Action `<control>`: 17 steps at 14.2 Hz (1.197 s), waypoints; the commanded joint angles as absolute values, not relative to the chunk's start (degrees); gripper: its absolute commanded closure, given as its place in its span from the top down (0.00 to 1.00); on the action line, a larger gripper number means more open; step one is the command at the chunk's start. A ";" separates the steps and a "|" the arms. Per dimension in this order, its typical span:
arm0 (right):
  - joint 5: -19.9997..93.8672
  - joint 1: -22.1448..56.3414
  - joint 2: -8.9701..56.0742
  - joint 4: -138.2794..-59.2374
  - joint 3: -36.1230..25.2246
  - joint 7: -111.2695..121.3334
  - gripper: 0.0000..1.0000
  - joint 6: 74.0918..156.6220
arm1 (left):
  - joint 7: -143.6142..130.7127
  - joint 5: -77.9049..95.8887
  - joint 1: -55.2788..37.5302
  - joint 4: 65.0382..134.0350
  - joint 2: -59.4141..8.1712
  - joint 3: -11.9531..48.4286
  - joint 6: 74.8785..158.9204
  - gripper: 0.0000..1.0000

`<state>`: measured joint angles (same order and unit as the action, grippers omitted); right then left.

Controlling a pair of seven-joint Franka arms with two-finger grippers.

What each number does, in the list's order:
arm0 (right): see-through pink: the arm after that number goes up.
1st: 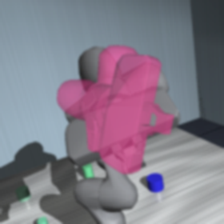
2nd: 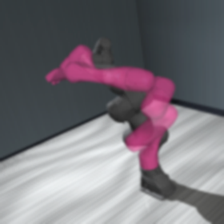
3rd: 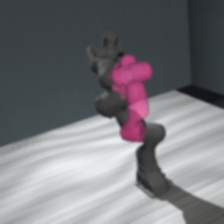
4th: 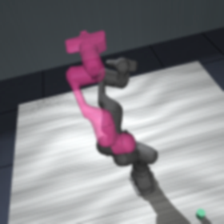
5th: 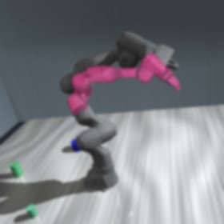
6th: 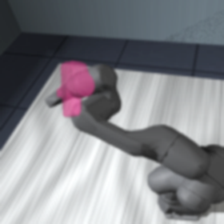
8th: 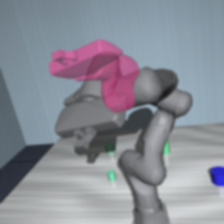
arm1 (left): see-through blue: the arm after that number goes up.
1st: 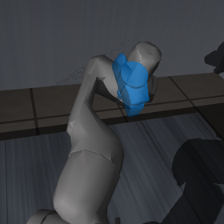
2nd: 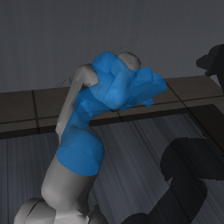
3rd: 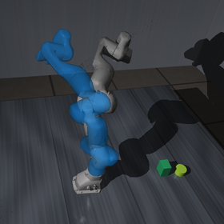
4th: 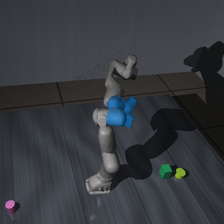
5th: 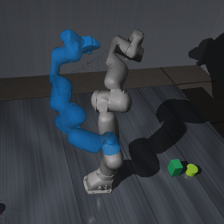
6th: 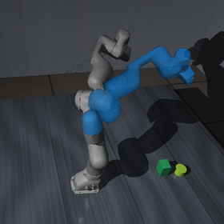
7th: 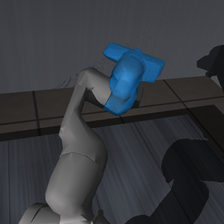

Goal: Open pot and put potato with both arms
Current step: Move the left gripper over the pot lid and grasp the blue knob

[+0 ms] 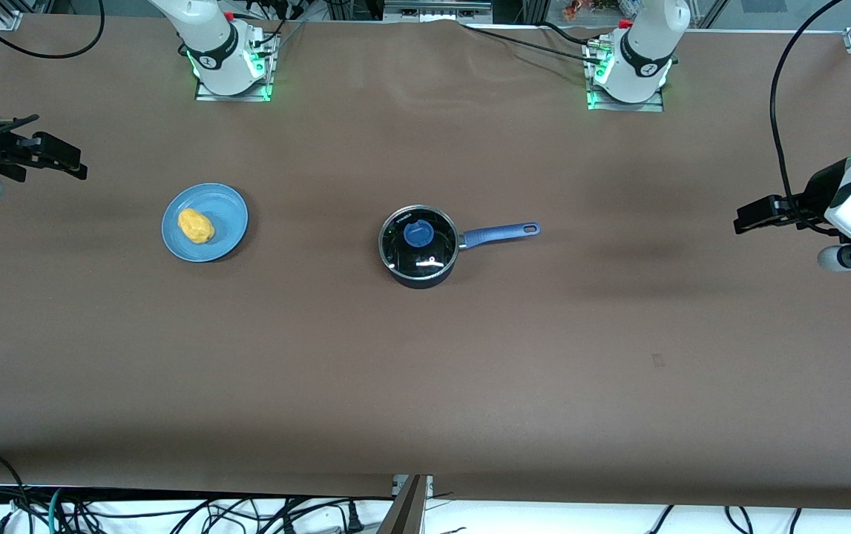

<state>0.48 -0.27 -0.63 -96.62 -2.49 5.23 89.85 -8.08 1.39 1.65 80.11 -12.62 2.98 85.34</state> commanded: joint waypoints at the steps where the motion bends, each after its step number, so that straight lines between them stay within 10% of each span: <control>1: 1.41 -0.44 -1.14 -96.42 -2.37 5.01 1.00 89.21 | -6.68 3.16 1.84 81.65 -11.07 2.73 85.25 1.00; 9: 1.41 -0.44 -1.14 -96.33 -2.37 5.01 1.00 89.47 | -20.35 3.86 -5.35 81.74 -13.96 6.31 86.74 1.00; 17: 1.41 -0.44 -1.14 -96.33 -2.46 5.01 1.00 89.12 | -54.37 3.52 -23.45 81.56 -27.85 10.28 110.10 1.00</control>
